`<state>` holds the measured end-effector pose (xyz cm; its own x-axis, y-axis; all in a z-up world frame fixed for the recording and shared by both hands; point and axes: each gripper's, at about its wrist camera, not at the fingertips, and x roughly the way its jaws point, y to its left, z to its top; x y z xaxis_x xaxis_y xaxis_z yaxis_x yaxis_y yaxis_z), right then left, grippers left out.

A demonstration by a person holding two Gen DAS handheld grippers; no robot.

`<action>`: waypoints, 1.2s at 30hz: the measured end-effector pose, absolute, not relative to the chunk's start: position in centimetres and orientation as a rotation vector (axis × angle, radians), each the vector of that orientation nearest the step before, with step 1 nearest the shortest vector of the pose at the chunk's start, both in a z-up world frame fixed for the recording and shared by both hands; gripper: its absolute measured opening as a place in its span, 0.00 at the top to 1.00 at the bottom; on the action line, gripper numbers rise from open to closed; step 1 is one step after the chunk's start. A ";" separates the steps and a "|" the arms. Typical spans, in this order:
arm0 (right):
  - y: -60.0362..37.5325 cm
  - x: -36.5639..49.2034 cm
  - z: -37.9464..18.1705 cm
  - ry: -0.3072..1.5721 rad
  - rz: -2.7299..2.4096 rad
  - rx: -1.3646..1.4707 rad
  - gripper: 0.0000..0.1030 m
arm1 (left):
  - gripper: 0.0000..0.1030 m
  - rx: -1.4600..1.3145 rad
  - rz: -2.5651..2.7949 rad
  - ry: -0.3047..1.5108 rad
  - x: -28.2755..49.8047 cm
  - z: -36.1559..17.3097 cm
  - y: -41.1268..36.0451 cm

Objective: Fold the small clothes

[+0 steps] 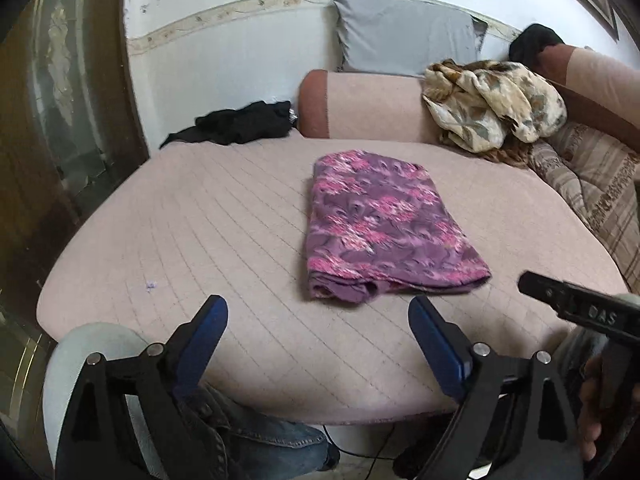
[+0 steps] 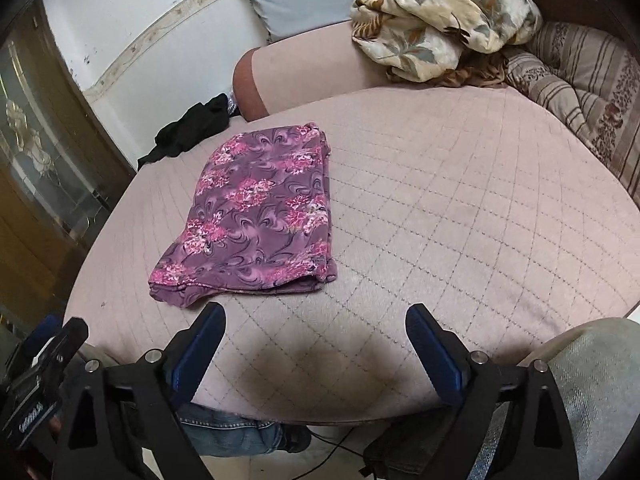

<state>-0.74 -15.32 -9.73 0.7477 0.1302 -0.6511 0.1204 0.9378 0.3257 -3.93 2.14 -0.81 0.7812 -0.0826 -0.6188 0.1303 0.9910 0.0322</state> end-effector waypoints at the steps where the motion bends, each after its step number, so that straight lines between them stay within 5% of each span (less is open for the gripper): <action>1: -15.3 -0.7 -9.7 0.729 0.005 0.362 0.08 | 0.12 0.079 -0.122 0.671 -3.9 -0.8 2.0; 36: -15.6 0.1 -9.9 0.745 0.023 0.346 0.08 | 0.11 0.069 -0.072 0.721 0.2 -2.8 0.9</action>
